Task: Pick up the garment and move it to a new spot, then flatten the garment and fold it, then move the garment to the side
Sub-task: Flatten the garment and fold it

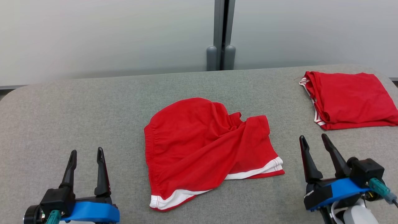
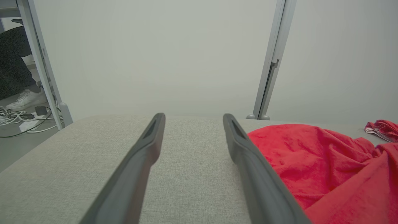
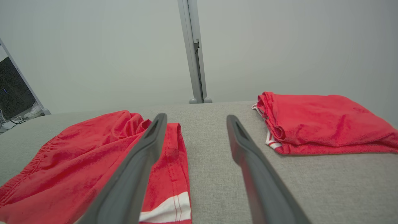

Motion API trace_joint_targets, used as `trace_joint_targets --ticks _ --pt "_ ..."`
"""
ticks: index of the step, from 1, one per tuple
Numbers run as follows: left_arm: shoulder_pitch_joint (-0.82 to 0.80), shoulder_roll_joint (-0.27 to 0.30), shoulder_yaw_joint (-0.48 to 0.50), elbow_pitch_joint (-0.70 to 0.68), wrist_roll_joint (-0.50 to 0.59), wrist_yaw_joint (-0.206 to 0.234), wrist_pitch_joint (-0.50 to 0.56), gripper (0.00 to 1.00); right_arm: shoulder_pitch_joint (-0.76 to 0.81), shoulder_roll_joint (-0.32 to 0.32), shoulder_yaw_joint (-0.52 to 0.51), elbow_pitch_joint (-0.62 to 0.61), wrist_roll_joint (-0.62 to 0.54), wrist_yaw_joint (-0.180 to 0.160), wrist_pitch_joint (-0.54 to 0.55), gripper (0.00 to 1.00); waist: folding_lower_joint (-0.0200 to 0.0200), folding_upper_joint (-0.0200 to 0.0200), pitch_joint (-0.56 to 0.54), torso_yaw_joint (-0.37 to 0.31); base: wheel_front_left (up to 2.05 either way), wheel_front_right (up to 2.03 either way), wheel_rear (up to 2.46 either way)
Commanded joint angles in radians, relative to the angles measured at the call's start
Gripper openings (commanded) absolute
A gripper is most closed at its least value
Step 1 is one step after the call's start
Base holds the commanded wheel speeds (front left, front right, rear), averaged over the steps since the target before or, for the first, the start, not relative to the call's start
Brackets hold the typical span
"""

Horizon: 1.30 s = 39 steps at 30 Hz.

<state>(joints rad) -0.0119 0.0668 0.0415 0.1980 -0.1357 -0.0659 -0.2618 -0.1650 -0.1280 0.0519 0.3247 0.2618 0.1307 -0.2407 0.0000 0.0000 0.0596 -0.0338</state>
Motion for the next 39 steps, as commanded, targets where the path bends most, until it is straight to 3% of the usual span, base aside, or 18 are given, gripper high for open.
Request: trace_joint_targets --ticks 1,10,19,30,39 --pt "0.009 0.009 -0.004 -0.001 0.006 0.004 -0.004 1.0 0.03 0.011 -0.009 -0.026 -0.015 0.0 0.009 1.0 0.0 0.0 -0.001 0.002 0.0 0.0 0.0" --pt "0.016 0.017 -0.012 0.003 0.014 0.018 -0.004 1.0 0.145 0.053 -0.043 -0.163 -0.078 0.0 0.077 1.0 0.0 0.0 -0.007 0.016 0.0 0.0 0.0" --pt "0.017 0.027 -0.029 0.006 0.013 0.021 0.002 1.0 0.17 0.07 -0.053 -0.2 -0.103 0.0 0.111 1.0 0.0 0.0 -0.012 0.025 0.0 0.0 0.0" --pt "-0.021 0.022 -0.201 0.061 0.012 -0.049 0.029 1.0 0.105 0.022 -0.048 -0.088 -0.106 0.0 0.139 1.0 0.0 0.0 0.005 0.037 0.0 0.0 0.0" --pt "-0.015 0.055 -0.33 0.128 -0.006 -0.065 0.036 1.0 0.04 -0.019 0.006 0.062 -0.091 0.0 0.119 1.0 0.0 0.0 0.033 0.047 0.0 0.0 0.0"
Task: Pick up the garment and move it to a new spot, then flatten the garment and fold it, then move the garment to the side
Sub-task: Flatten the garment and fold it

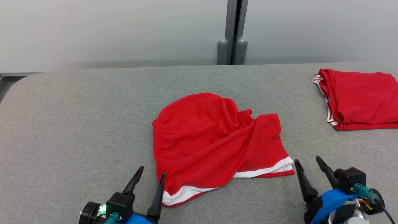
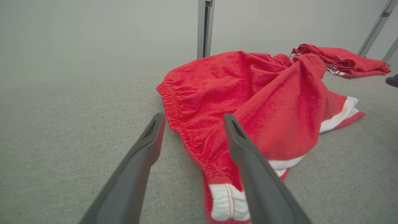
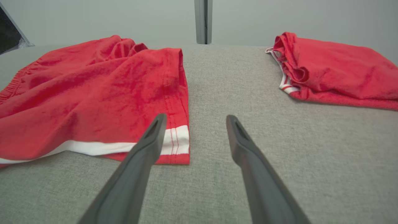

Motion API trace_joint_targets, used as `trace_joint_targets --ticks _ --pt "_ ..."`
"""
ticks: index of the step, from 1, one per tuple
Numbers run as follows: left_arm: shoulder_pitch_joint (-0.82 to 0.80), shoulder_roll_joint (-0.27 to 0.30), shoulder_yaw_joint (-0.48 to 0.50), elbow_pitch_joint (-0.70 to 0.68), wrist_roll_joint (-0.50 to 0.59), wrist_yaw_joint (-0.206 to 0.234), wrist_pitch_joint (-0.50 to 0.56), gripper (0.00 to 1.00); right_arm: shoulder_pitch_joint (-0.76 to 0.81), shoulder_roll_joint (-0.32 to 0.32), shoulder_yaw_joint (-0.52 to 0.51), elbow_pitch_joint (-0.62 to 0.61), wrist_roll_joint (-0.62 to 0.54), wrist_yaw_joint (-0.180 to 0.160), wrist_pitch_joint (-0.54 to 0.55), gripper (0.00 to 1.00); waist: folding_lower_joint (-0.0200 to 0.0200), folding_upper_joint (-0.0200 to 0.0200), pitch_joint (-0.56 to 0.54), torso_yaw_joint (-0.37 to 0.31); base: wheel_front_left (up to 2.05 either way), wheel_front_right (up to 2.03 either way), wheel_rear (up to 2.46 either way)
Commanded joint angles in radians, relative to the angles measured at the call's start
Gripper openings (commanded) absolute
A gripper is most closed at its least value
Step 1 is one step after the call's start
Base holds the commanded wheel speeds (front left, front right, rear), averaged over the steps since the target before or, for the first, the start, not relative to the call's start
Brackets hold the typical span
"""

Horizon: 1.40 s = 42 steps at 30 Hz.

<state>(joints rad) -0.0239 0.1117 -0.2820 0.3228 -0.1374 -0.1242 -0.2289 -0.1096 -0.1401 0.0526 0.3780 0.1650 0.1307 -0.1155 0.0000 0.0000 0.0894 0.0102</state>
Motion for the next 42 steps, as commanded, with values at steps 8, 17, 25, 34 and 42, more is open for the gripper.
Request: trace_joint_targets --ticks 8,17,25,34,42 --pt "-0.003 0.04 -0.1 0.033 -0.042 -0.006 0.018 1.0 -0.081 -0.043 0.068 0.133 0.035 0.0 -0.04 1.0 0.0 0.0 0.029 0.011 0.0 0.0 0.0" --pt "-0.015 0.07 -0.168 0.073 -0.084 -0.006 0.022 1.0 -0.155 -0.061 0.149 0.251 0.07 0.0 -0.077 1.0 0.0 0.0 0.048 0.015 0.0 0.0 0.0" --pt "-0.041 0.066 -0.213 0.103 -0.111 -0.006 0.028 1.0 -0.208 -0.077 0.223 0.332 0.124 0.0 -0.103 1.0 0.0 0.0 0.06 0.024 0.0 0.0 0.0" --pt "-0.087 0.063 -0.263 0.136 -0.128 -0.006 0.028 1.0 -0.258 -0.093 0.325 0.372 0.198 0.0 -0.123 1.0 0.0 0.0 0.08 0.031 0.0 0.0 0.0" --pt "-0.121 0.055 -0.292 0.16 -0.144 -0.006 0.019 1.0 -0.259 -0.099 0.373 0.364 0.226 0.0 -0.142 1.0 0.0 0.0 0.087 0.034 0.0 0.0 0.0"
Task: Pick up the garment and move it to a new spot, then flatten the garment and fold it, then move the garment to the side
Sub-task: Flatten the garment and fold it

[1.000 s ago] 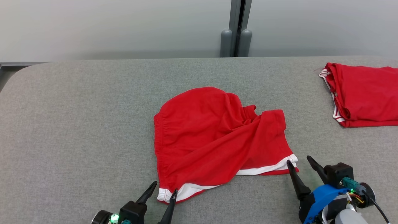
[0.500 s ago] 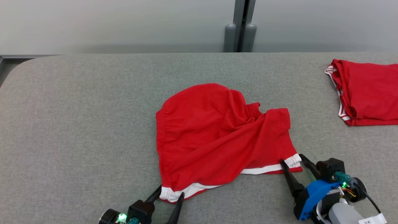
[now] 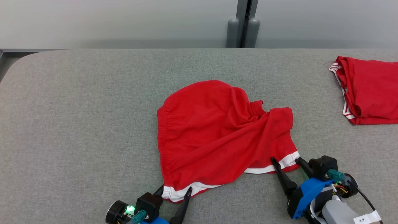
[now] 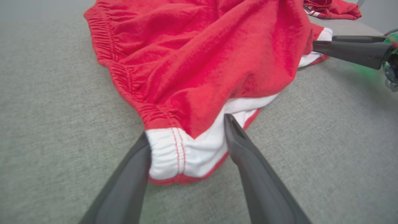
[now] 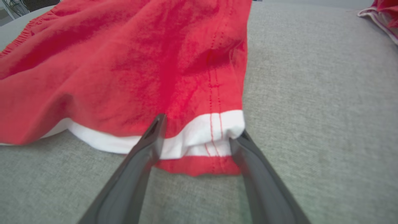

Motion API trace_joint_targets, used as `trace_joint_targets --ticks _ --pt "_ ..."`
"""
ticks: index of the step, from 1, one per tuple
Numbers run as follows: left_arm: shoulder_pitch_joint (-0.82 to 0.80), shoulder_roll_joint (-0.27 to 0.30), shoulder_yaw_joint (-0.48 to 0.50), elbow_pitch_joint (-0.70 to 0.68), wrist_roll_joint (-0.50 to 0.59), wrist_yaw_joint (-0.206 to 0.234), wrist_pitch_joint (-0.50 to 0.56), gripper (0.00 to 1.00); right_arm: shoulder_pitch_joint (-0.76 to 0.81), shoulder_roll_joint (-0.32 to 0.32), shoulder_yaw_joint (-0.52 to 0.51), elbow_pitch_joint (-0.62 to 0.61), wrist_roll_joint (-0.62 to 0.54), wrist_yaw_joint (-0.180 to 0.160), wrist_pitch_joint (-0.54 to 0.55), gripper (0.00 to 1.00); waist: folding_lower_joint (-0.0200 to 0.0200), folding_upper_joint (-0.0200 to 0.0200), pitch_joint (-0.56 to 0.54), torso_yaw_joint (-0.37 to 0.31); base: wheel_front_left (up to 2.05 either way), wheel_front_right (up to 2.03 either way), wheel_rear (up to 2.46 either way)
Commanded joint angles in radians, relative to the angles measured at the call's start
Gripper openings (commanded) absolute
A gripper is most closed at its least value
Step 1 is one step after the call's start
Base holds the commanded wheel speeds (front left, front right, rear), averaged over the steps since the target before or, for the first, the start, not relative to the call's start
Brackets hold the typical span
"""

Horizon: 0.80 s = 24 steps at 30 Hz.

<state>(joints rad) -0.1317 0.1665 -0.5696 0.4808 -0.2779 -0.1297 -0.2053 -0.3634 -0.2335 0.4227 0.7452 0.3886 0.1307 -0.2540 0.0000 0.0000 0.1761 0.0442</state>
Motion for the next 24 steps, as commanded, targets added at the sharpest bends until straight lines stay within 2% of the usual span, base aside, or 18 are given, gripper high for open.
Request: trace_joint_targets --ticks 1,8,9,11,12,13,18,24 --pt "-0.018 -0.001 -0.007 0.005 -0.003 -0.001 -0.007 1.0 -0.005 -0.006 0.004 -0.008 0.002 0.0 -0.006 1.0 0.0 0.0 0.001 0.0 0.0 0.0 0.0" --pt "-0.043 -0.011 -0.019 0.024 -0.014 -0.001 -0.018 1.0 0.003 -0.008 -0.018 -0.042 -0.023 0.0 -0.012 1.0 0.0 0.0 0.002 -0.004 0.0 0.0 0.0" --pt "-0.045 -0.013 -0.022 0.027 -0.016 -0.001 -0.019 0.98 0.006 -0.006 -0.02 -0.044 -0.022 0.0 -0.011 1.0 0.0 0.0 0.003 -0.004 0.0 0.0 0.0" --pt "-0.051 -0.017 -0.029 0.035 -0.023 -0.001 -0.019 0.46 0.013 -0.003 -0.014 -0.042 -0.017 0.0 -0.011 0.29 0.0 0.0 0.003 -0.004 0.0 0.0 0.0" --pt "-0.055 -0.018 -0.034 0.04 -0.027 -0.001 -0.02 0.03 0.017 -0.002 -0.008 -0.039 -0.017 0.0 -0.011 0.0 0.0 0.0 0.003 -0.003 0.0 0.0 0.0" --pt "-0.061 -0.019 -0.038 0.044 -0.032 -0.001 -0.021 0.0 0.018 0.0 -0.004 -0.038 -0.015 0.0 -0.012 0.0 0.0 0.0 0.002 -0.003 0.0 0.0 0.0" --pt "-0.062 -0.023 -0.043 0.048 -0.066 -0.001 -0.031 0.0 0.026 -0.009 0.016 -0.062 -0.005 0.0 -0.012 0.0 0.0 0.0 -0.008 -0.006 0.0 0.0 0.0" --pt "-0.061 -0.009 -0.018 -0.011 -0.11 -0.001 -0.046 0.0 0.049 -0.034 0.024 -0.158 0.009 0.0 -0.012 0.0 0.0 0.0 -0.029 -0.013 0.0 0.0 0.0"
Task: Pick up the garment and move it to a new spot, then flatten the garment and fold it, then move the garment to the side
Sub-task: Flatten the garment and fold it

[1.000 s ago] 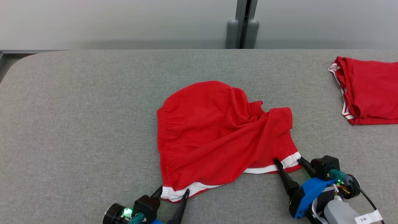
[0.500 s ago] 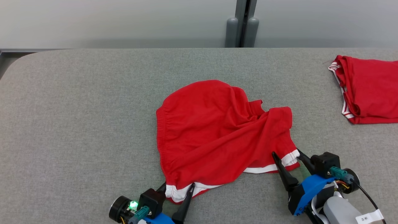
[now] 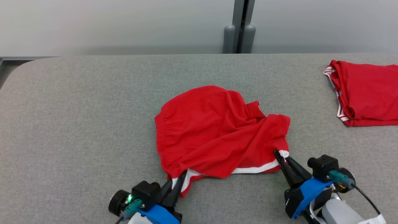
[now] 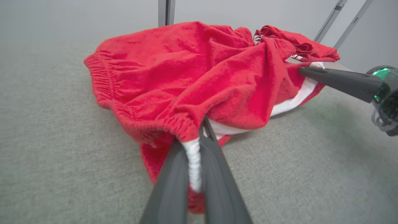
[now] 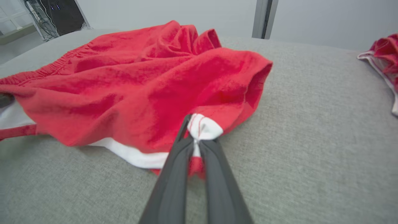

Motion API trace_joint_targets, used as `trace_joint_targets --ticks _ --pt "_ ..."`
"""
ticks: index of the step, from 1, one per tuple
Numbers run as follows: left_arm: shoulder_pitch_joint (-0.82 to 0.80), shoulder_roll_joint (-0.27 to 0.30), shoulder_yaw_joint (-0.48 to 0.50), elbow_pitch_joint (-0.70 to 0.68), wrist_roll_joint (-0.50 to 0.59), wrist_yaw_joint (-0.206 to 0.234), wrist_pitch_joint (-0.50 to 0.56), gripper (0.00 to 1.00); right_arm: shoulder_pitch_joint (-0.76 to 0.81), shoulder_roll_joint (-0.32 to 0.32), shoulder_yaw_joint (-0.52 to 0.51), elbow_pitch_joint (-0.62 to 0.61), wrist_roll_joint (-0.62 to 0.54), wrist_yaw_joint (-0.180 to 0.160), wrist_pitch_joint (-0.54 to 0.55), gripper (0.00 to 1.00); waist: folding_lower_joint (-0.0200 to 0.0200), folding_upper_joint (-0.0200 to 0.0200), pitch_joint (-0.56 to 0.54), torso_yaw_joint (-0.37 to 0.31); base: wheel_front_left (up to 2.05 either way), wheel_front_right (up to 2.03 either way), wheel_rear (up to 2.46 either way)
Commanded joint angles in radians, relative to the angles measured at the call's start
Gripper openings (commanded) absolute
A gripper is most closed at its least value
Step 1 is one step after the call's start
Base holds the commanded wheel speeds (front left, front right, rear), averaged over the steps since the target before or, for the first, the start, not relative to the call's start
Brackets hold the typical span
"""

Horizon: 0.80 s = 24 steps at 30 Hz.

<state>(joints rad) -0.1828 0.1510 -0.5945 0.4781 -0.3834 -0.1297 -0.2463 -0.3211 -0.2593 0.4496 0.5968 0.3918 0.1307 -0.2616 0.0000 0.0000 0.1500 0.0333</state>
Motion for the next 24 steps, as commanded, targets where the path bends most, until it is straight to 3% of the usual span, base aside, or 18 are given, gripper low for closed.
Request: trace_joint_targets --ticks 1,12,19,24 --pt "-0.016 0.011 0.018 -0.025 -0.01 -0.001 -0.007 0.0 0.007 -0.013 -0.006 -0.032 0.006 0.0 -0.004 0.0 0.0 0.0 -0.006 -0.004 0.0 0.0 0.0" --pt "-0.234 0.065 0.12 -0.198 -0.052 0.0 0.022 0.0 -0.13 -0.058 -0.073 -0.212 0.023 0.0 0.036 0.0 0.0 0.0 0.025 -0.029 0.0 0.0 0.0" --pt "-0.476 0.101 0.168 -0.202 -0.076 0.0 0.072 0.0 -0.345 -0.034 -0.111 -0.206 0.046 0.0 0.076 0.0 0.0 0.0 0.117 -0.059 0.0 0.0 0.0" --pt "-0.729 0.14 0.182 -0.164 -0.094 0.0 0.111 0.0 -0.596 -0.004 -0.135 -0.145 0.062 0.0 0.101 0.0 0.0 0.0 0.222 -0.088 0.0 0.0 0.0"
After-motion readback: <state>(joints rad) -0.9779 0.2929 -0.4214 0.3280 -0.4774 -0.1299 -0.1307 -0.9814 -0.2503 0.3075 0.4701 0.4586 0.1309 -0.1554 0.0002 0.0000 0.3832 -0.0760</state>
